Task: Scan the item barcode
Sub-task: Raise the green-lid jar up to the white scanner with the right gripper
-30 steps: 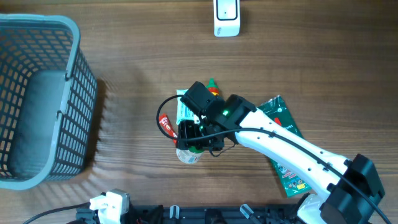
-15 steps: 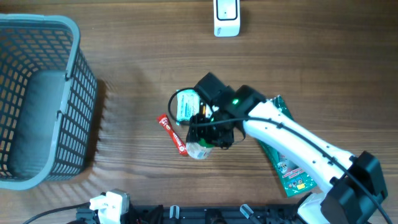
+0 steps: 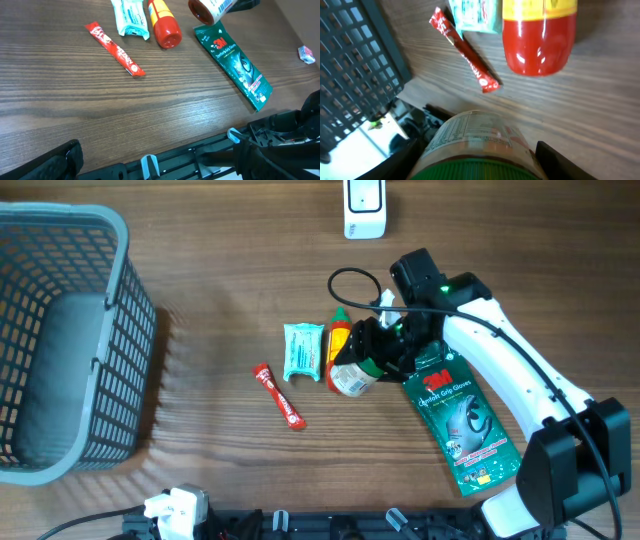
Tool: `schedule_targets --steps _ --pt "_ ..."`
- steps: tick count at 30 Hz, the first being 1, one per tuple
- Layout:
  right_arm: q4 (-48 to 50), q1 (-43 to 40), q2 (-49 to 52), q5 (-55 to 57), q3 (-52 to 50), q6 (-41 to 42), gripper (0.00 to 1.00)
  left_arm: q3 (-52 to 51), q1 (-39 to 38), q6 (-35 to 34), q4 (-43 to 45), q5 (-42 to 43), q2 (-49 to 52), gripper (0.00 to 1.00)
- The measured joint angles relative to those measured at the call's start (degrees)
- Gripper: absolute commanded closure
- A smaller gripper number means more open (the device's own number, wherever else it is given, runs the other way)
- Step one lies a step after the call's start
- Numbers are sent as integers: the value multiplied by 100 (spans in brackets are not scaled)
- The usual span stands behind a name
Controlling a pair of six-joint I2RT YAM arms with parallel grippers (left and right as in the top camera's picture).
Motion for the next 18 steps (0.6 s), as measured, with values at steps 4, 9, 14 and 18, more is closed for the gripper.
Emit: schedule_targets --steps 4,9,14,18 --pt "452 0 0 678 15 -173 49 -2 0 2 -2 0 0 0" --pt "2315 0 2 2055 201 -337 49 -2 0 2 -2 0 0 0" --pt "4280 -2 46 3611 254 -667 50 0 0 2 2 0 0 0" --pt "5525 -2 509 4413 297 -1115 52 -2 0 0 -2 0 0 0"
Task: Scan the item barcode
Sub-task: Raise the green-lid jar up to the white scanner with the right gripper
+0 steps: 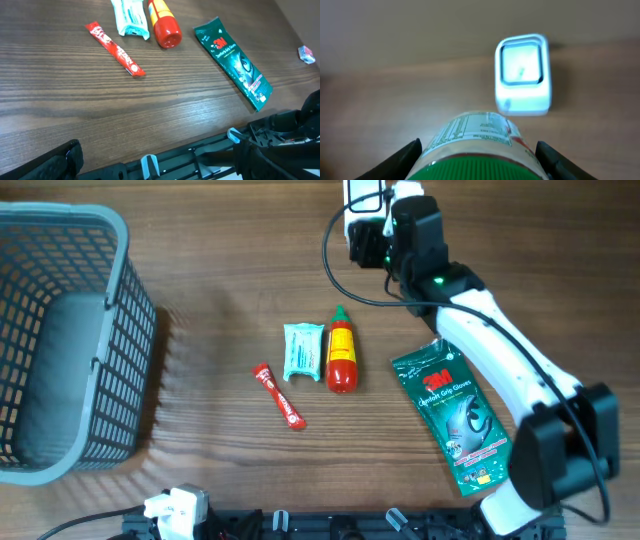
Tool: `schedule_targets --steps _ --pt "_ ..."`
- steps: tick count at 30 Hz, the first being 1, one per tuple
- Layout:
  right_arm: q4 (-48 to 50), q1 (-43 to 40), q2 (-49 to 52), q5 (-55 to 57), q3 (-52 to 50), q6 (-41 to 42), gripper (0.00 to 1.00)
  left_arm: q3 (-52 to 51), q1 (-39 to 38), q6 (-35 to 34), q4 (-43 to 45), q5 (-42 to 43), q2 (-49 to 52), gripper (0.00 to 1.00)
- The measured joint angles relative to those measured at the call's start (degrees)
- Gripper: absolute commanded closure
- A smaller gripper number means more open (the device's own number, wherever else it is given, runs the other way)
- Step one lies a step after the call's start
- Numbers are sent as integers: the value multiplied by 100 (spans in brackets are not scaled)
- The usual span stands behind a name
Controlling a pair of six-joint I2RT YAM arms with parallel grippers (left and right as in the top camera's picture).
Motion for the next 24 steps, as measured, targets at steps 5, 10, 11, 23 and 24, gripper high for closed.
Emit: schedule_targets --steps 5,10,11,23,24 --pt "2267 -4 1220 546 17 -911 51 0 0 0 -2 0 0 0" --pt "4690 -4 2393 717 -4 -1432 48 0 0 2 2 0 2 0" --pt "4959 -4 2485 723 -2 -1456 48 0 0 0 2 0 2 0" --pt "5027 -138 2916 743 721 -1556 49 0 0 0 2 0 2 0" --pt "4889 -166 2916 741 815 -1556 50 0 0 2 2 0 2 0"
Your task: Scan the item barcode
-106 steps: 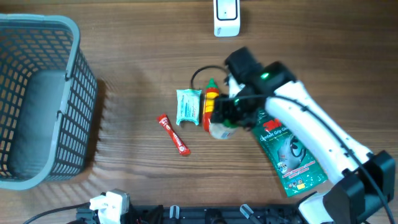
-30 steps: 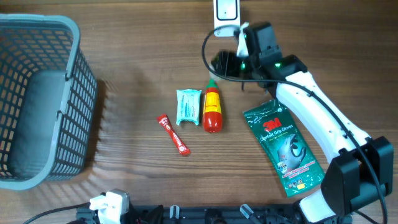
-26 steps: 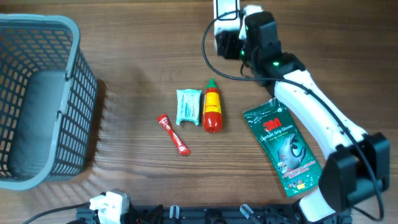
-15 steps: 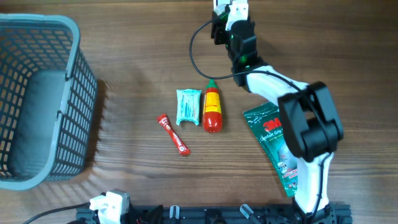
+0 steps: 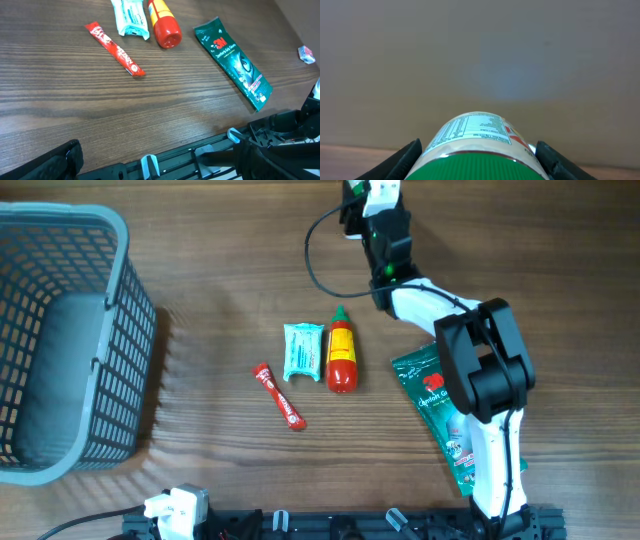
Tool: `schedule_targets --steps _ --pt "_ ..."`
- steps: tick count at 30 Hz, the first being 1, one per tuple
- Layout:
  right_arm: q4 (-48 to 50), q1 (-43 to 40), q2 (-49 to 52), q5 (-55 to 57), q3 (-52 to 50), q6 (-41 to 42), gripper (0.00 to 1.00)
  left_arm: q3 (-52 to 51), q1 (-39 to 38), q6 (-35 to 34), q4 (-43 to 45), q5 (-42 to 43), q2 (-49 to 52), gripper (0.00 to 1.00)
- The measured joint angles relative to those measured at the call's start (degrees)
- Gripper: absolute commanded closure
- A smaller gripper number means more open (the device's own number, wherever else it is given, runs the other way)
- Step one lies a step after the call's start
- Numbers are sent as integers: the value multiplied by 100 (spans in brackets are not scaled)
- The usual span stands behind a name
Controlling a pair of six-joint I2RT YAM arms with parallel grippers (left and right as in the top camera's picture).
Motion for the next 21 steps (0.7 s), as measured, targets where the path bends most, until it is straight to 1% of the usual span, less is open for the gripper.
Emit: schedule_targets --steps 3,5,7,11,12,14,15,18,21 --pt "-553 -122 -11 -2 168 -2 52 0 0 0 0 0 0 0" --pt "-1209 -269 -61 0 170 -2 48 0 0 0 0 0 0 0" --pt "-1757 -463 -195 17 170 28 46 0 0 -2 4 0 0 0" --pt "-3298 -1091 -977 149 166 319 47 0 0 0 0 0 0 0" --pt "-3858 -1539 -1438 223 175 498 47 0 0 -2 -7 2 -2 0" --pt "-4629 -2175 -1895 260 232 669 46 0 0 0 9 0 0 0" --pt "-5101 -2671 -2072 302 271 796 46 0 0 -2 -2 0 -2 0" --pt "-6070 -3814 -2079 339 321 1102 47 0 0 -2 0 0 0 0" --pt "-6513 -4750 -1860 321 264 1274 45 0 0 0 0 0 0 0"
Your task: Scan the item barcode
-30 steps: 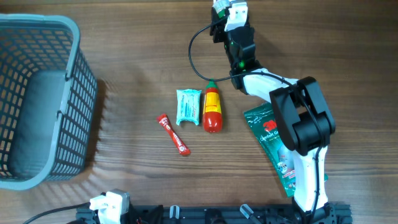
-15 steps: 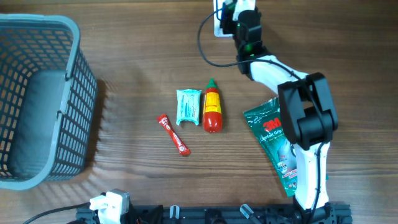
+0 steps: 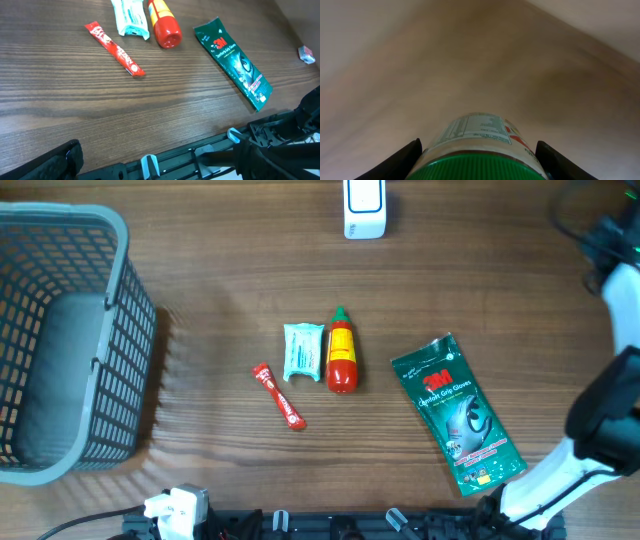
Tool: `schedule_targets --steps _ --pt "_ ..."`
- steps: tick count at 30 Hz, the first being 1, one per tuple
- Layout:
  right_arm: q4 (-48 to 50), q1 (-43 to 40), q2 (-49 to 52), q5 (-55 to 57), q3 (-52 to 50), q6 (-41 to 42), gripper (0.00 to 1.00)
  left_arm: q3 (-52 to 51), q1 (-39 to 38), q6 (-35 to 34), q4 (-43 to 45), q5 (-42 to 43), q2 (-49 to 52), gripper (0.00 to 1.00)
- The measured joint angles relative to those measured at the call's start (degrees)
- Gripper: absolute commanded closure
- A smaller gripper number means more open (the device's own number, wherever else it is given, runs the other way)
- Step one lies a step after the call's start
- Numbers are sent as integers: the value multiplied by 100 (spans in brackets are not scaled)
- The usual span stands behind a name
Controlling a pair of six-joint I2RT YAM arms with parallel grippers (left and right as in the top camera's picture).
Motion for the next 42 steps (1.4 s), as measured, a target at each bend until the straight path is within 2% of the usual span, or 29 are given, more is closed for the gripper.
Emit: schedule_targets --steps 6,9,12,16,17,18,23,26,33,37,42 --pt "-511 -1224 483 -682 -11 85 41 0 0 -2 0 0 0 0" --pt "-573 -1451 754 -822 -11 107 41 0 0 0 0 0 -2 0" --pt "-651 -1604 1034 -837 -9 122 37 0 0 0 0 0 0 0" --pt "-623 -1899 1034 -592 -9 116 27 0 0 0 0 0 0 0" --pt "-625 -1985 1034 -490 -9 76 11 0 0 -2 0 0 0 0" --pt "-627 -2098 1034 -389 -9 28 0 0 0 0 0 0 -2 0" --pt "-629 -2352 1012 -260 -9 -31 0 0 0 0 0 0 0 0" --pt "-649 -2288 737 -439 4 0 0 0 0 0 0 0 -2 0" --pt "-579 -1799 -1244 -1353 212 319 0 0 0 -2 0 0 0 0" --pt "-1224 -968 -2205 -2507 328 555 1 0 0 -2 0 0 0 0" --pt "-2415 444 -2188 -3797 323 1134 0 0 0 0 2 0 -2 0"
